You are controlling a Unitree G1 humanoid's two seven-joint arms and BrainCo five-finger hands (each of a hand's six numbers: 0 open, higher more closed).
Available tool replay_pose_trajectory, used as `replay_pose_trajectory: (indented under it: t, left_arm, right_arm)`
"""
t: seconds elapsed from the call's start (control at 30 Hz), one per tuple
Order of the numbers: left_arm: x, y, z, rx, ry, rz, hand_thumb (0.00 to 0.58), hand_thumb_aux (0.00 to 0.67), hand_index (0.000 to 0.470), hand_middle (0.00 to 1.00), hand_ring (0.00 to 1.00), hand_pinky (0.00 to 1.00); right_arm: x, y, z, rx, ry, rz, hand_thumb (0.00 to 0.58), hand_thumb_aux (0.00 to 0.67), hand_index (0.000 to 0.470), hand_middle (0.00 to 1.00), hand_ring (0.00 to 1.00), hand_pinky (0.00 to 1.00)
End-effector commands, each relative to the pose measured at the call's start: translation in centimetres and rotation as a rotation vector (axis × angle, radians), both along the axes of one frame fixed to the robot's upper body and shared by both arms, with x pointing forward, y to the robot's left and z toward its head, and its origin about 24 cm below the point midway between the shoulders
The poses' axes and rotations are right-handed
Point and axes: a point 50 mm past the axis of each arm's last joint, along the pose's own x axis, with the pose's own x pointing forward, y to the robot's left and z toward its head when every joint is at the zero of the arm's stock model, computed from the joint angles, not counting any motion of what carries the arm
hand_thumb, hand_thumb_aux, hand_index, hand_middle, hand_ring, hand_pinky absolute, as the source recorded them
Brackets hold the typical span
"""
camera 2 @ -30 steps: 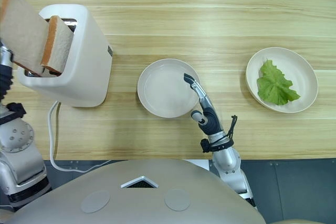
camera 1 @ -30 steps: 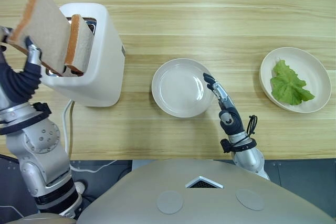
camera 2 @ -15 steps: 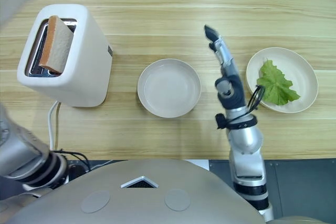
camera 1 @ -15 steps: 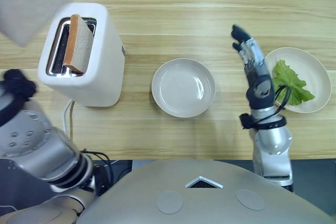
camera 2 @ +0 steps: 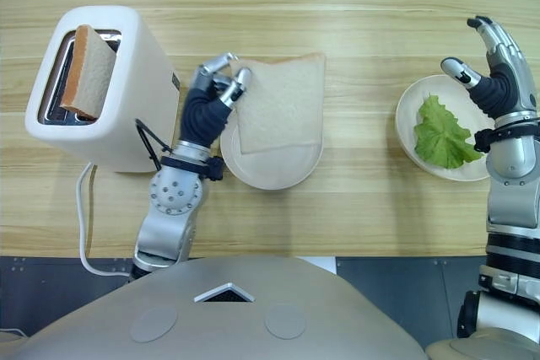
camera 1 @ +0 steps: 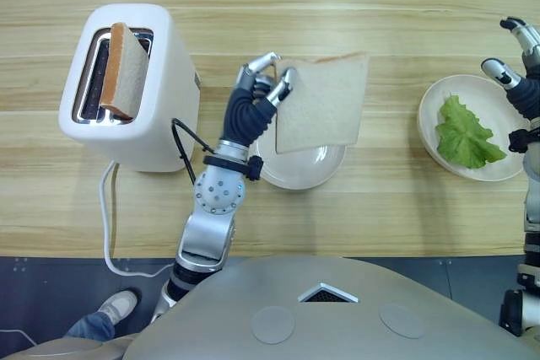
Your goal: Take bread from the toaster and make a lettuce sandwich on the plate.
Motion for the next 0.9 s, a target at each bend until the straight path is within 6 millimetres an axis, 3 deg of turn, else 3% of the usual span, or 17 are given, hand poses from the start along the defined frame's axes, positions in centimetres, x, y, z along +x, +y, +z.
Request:
replay_pose_trajectory:
  t: [0.03, 0.33, 0.37, 0.4, 0.43, 0.47, 0.5, 0.57, 0.63, 0.77, 0.8, 0.83, 0.87, 0.9]
  left_arm:
    - [-0.4, -0.6, -2.4, 0.037, 0.039, 0.005, 0.58, 0.67, 0.47, 1.0, 1.0, 1.0]
    - [-0.2, 0.1, -5.0, 0.104, 0.067, 0.042, 0.58, 0.67, 0.47, 1.0, 1.0, 1.0]
    - [-0.2, 0.2, -5.2, 0.113, 0.068, 0.045, 0.58, 0.67, 0.47, 1.0, 1.0, 1.0]
    - [-0.1, 0.4, -5.4, 0.129, 0.07, 0.052, 0.58, 0.67, 0.47, 1.0, 1.0, 1.0]
    - [-0.1, 0.5, -5.6, 0.141, 0.07, 0.057, 0.58, 0.67, 0.47, 1.0, 1.0, 1.0]
    - [-0.1, 0.6, -5.7, 0.146, 0.072, 0.063, 0.58, 0.67, 0.47, 1.0, 1.0, 1.0]
    - [0.0, 0.8, -5.8, 0.157, 0.071, 0.072, 0.58, 0.67, 0.47, 1.0, 1.0, 1.0]
    - [0.0, 1.1, -6.0, 0.172, 0.075, 0.084, 0.58, 0.67, 0.47, 1.0, 1.0, 1.0]
    - [0.1, 1.2, -6.0, 0.183, 0.072, 0.092, 0.58, 0.67, 0.47, 1.0, 1.0, 1.0]
    - [0.3, 1.5, -6.0, 0.216, 0.056, 0.102, 0.58, 0.67, 0.47, 1.0, 1.0, 1.0]
    - [0.3, 1.5, -5.9, 0.225, 0.051, 0.103, 0.571, 0.586, 0.411, 1.0, 1.0, 1.0]
    - [0.4, 1.6, -5.9, 0.235, 0.043, 0.107, 0.526, 0.465, 0.326, 1.0, 1.0, 1.0]
    - [0.4, 1.6, -5.7, 0.241, 0.036, 0.109, 0.346, 0.244, 0.171, 1.0, 1.0, 1.0]
    - [0.5, 1.6, -5.6, 0.249, 0.03, 0.108, 0.04, 0.024, 0.017, 1.0, 1.0, 1.0]
  right_arm:
    - [-0.9, -2.3, -2.7, -0.135, 0.116, -0.037, 0.0, 0.0, 0.0, 0.0, 0.0, 0.0]
    - [-2.4, -4.0, -6.1, -0.334, 0.254, -0.015, 0.0, 0.0, 0.0, 0.0, 0.0, 0.0]
    - [-2.5, -4.0, -6.3, -0.354, 0.26, -0.007, 0.152, 0.095, 0.066, 0.0, 0.0, 0.0]
    - [-2.6, -4.0, -6.5, -0.377, 0.263, 0.002, 0.248, 0.163, 0.114, 0.0, 0.0, 0.0]
    - [-2.6, -4.0, -6.6, -0.398, 0.264, 0.01, 0.42, 0.318, 0.223, 0.0, 0.0, 0.0]
    - [-2.6, -4.1, -6.7, -0.42, 0.266, 0.019, 0.47, 0.378, 0.265, 0.0, 0.0, 0.0]
    - [-2.6, -4.1, -6.7, -0.44, 0.271, 0.027, 0.47, 0.378, 0.265, 0.0, 0.0, 0.0]
    - [-2.8, -4.2, -7.1, -0.469, 0.284, 0.038, 0.523, 0.46, 0.323, 0.0, 0.0, 0.0]
    - [-2.9, -4.2, -7.4, -0.486, 0.294, 0.047, 0.538, 0.489, 0.343, 0.0, 0.0, 0.0]
    - [-2.7, -4.1, -7.6, -0.514, 0.294, 0.067, 0.58, 0.67, 0.47, 0.0, 0.0, 0.0]
    - [-2.7, -4.1, -7.6, -0.52, 0.291, 0.07, 0.58, 0.67, 0.47, 0.0, 0.0, 0.0]
    - [-2.6, -4.1, -7.7, -0.521, 0.289, 0.072, 0.58, 0.67, 0.47, 0.0, 0.0, 0.0]
    - [-2.5, -4.0, -7.6, -0.52, 0.283, 0.075, 0.58, 0.67, 0.47, 0.0, 0.0, 0.0]
    - [-2.4, -4.0, -7.6, -0.518, 0.279, 0.076, 0.58, 0.67, 0.47, 0.0, 0.0, 0.0]
